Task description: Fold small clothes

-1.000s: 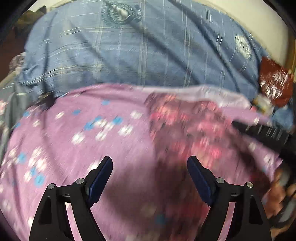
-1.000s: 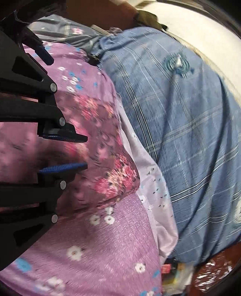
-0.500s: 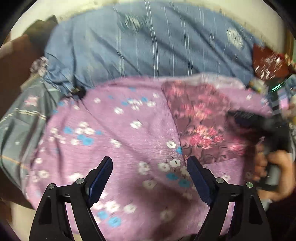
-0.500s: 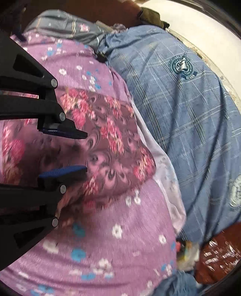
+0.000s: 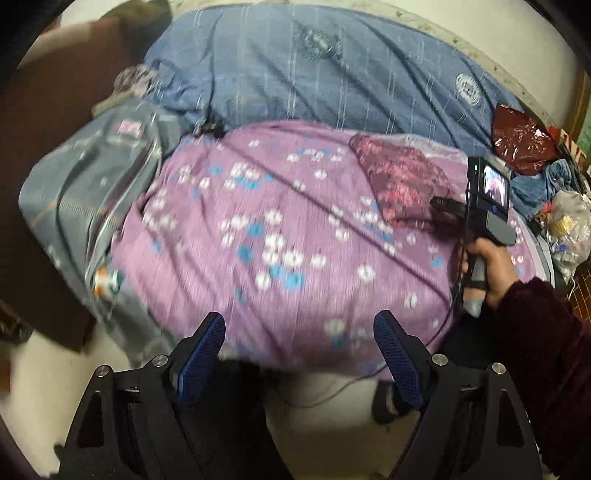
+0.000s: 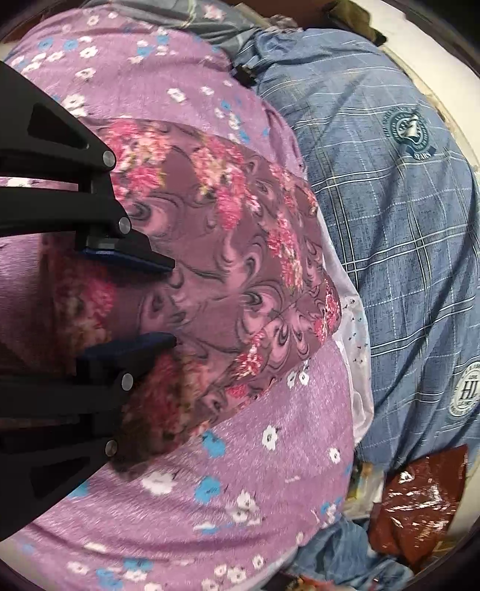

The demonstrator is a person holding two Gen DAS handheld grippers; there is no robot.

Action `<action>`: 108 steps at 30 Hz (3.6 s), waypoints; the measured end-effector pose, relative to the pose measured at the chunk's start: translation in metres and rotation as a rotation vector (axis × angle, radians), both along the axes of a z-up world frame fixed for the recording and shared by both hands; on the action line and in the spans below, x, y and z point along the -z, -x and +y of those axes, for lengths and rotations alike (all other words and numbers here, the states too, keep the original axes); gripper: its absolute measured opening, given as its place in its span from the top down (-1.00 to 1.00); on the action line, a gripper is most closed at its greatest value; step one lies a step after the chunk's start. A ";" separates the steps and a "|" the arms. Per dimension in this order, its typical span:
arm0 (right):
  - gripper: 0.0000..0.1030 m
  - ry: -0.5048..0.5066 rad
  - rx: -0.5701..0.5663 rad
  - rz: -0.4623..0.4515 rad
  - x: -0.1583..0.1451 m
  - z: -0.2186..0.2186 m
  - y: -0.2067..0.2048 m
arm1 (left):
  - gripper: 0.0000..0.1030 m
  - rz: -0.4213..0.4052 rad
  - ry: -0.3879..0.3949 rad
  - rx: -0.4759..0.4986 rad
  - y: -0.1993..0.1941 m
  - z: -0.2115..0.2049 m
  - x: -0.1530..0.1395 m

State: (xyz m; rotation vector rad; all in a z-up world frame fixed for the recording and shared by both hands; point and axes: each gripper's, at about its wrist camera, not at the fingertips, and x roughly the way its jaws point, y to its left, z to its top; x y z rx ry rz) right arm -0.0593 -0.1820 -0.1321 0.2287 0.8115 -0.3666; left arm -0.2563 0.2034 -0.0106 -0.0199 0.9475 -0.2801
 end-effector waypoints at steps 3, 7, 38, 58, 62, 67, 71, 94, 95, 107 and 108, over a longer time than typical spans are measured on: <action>0.31 0.018 0.009 0.007 -0.001 0.006 0.008 | -0.61 -0.048 -0.037 0.003 0.016 -0.002 -0.015; 0.31 -0.006 0.025 -0.032 -0.008 0.003 0.017 | -0.61 -0.212 -0.003 0.068 0.055 -0.004 -0.047; 0.05 0.289 -0.017 -0.157 -0.158 -0.009 0.091 | -0.61 -0.359 -0.044 0.088 -0.034 -0.117 -0.063; 0.05 0.440 -0.160 -0.141 -0.177 0.062 0.061 | -0.61 -0.345 -0.046 0.040 -0.076 -0.107 -0.061; 0.05 0.451 -0.175 -0.143 -0.179 0.069 0.057 | -0.61 -0.341 -0.061 0.036 -0.088 -0.109 -0.060; 0.05 0.443 -0.182 -0.136 -0.174 0.068 0.047 | -0.61 -0.349 -0.072 0.042 -0.112 -0.119 -0.058; 0.06 0.404 -0.188 -0.118 -0.160 0.057 0.029 | -0.61 -0.329 -0.050 0.040 -0.150 -0.141 -0.047; 0.71 -0.159 -0.017 0.100 -0.016 -0.087 -0.112 | -0.62 -0.141 -0.058 0.168 -0.332 -0.256 0.092; 0.68 -0.129 -0.018 0.103 -0.019 -0.083 -0.110 | -0.62 -0.159 -0.063 0.166 -0.331 -0.256 0.092; 0.70 0.171 -0.124 0.163 -0.033 -0.014 -0.093 | -0.62 -0.195 -0.091 0.139 -0.310 -0.250 0.094; 0.73 0.185 -0.125 0.192 -0.025 -0.012 -0.095 | -0.62 -0.191 -0.082 0.136 -0.309 -0.250 0.095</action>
